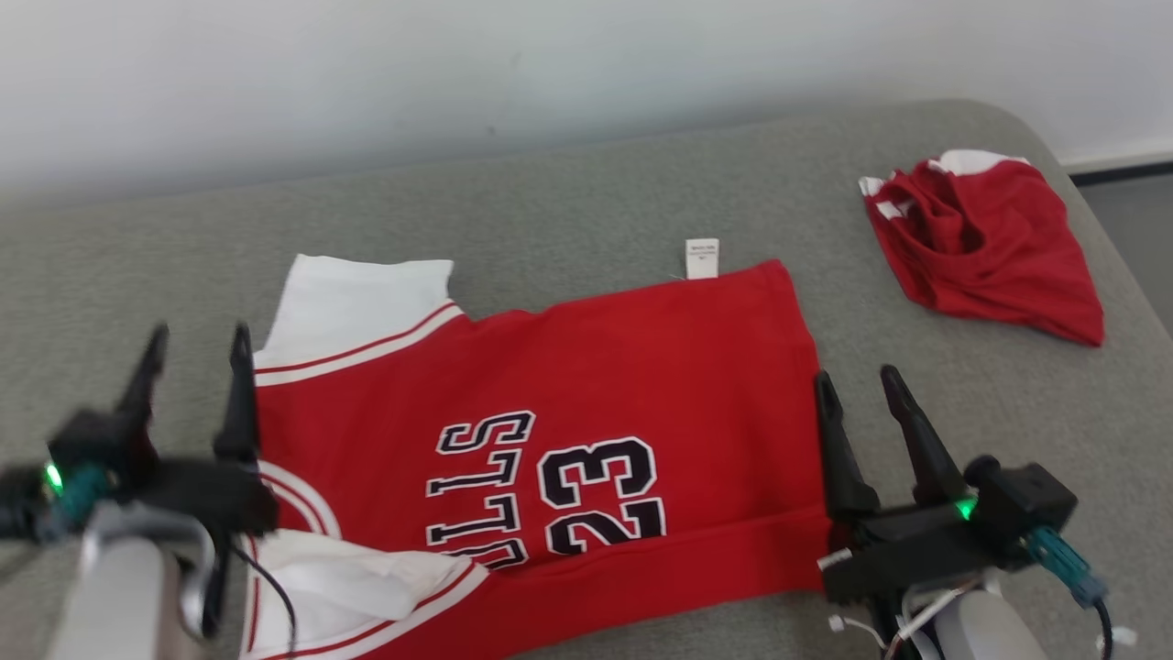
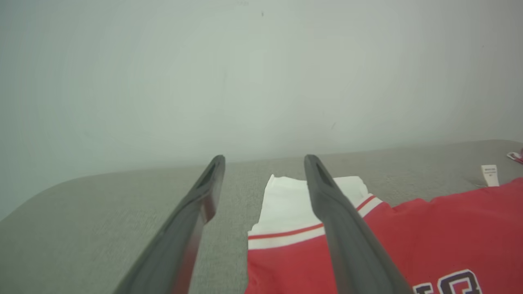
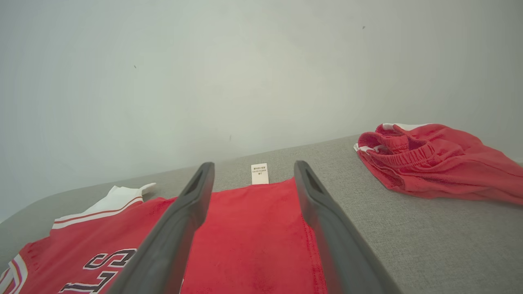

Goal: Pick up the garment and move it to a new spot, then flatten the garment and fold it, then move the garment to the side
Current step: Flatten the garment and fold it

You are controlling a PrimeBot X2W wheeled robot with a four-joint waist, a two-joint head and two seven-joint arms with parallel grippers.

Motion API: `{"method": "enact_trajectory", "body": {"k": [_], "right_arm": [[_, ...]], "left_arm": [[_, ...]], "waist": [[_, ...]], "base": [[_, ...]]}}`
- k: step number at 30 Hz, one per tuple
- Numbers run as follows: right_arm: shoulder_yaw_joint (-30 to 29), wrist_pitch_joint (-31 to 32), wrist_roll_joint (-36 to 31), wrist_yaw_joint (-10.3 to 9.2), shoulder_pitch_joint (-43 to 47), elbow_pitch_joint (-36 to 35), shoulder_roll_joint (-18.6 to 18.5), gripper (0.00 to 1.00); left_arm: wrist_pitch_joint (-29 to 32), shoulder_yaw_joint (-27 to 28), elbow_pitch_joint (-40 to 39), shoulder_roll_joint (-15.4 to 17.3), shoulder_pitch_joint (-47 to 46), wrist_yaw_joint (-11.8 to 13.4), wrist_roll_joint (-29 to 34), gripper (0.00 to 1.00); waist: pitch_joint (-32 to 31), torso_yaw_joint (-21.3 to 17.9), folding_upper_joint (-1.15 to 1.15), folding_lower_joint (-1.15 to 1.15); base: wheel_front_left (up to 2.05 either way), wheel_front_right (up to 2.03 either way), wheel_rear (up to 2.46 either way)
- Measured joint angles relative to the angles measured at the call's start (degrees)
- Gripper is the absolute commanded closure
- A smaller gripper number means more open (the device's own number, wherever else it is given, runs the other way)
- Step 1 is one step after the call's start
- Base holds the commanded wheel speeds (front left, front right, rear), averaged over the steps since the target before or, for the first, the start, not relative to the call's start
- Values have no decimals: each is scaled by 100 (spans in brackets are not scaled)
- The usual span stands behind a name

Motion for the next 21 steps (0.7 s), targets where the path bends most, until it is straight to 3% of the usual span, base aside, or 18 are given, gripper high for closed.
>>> {"method": "enact_trajectory", "body": {"k": [10,21], "right_arm": [[600,0,166,0,-829,68,164,0],[737,-1,290,0,-1053,90,243,0]], "left_arm": [[1152,-695,926,1212,-1780,-36,-1025,0],[2151,-1277,1833,1813,-2520,-37,-1457,0]], "waist": [[495,-648,0,1],[1077,-1173,0,1]], "base": [[0,0,0],[0,0,0]]}}
